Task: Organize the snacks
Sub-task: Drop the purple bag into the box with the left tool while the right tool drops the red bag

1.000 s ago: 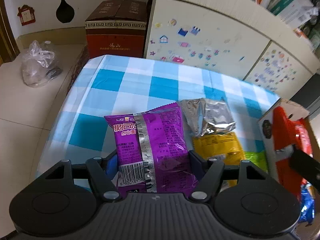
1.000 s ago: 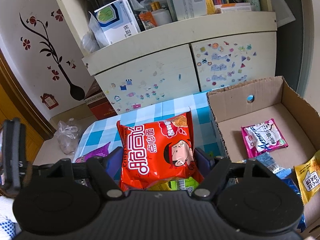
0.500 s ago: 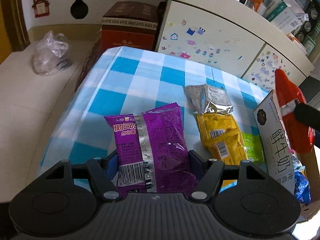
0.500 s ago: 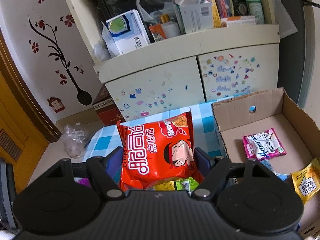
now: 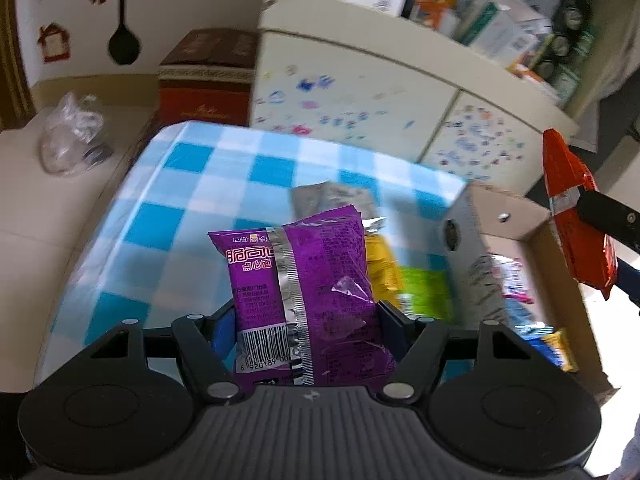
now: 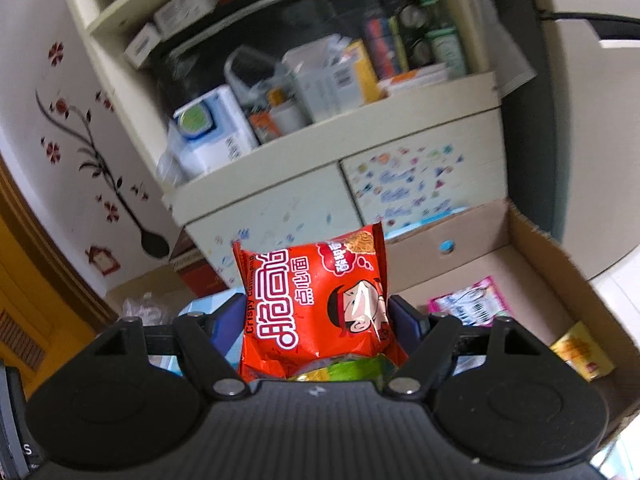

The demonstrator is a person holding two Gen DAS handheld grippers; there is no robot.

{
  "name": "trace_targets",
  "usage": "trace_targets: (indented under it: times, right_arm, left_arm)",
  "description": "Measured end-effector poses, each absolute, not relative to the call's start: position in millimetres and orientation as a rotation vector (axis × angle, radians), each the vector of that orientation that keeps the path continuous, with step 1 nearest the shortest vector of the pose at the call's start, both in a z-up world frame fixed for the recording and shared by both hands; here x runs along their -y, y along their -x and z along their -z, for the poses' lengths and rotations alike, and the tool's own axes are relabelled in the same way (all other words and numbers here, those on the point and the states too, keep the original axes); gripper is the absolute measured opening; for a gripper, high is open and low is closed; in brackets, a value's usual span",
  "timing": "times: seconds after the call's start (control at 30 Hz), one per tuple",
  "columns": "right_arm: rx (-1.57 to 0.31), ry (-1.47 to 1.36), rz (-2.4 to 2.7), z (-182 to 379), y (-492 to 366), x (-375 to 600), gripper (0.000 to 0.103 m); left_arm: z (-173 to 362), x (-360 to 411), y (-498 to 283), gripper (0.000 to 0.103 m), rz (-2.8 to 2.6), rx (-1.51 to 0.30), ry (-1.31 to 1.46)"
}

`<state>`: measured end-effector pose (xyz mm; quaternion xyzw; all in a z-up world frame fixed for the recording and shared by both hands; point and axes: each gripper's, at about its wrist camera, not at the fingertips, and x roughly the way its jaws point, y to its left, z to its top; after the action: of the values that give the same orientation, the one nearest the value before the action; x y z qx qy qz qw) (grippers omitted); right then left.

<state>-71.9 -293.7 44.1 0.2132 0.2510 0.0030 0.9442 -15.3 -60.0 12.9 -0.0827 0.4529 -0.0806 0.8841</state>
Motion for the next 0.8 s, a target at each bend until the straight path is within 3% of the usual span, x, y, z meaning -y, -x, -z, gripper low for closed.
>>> trace_targets:
  times: [0.8]
  right_arm:
    - [-0.423,-0.724,0.187,-54,118,395,0.077]
  left_arm:
    - [-51,204,14,0.075,0.394,-0.875,0.083]
